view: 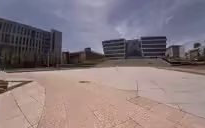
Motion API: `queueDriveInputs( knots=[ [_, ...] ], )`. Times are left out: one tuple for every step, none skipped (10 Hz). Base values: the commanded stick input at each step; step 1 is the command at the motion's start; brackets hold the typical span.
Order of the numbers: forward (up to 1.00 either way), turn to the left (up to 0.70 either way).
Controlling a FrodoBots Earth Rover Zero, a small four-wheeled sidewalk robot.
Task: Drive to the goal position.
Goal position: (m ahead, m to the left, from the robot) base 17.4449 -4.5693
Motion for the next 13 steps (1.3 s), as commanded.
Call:
queueDriveInputs(
  knots=[
    [0.69, 0.00],
    [0.69, -0.34],
    [0.69, -0.34],
    [0.69, -0.34],
    [0.69, -0.31],
    [0.69, -0.11],
    [0.69, 0.00],
    [0.69, 0.00],
    [0.69, 0.00],
    [0.69, 0.00],
    [0.69, 0.00],
    [0.69, 0.00],
    [0.69, 0.00]
  ],
)
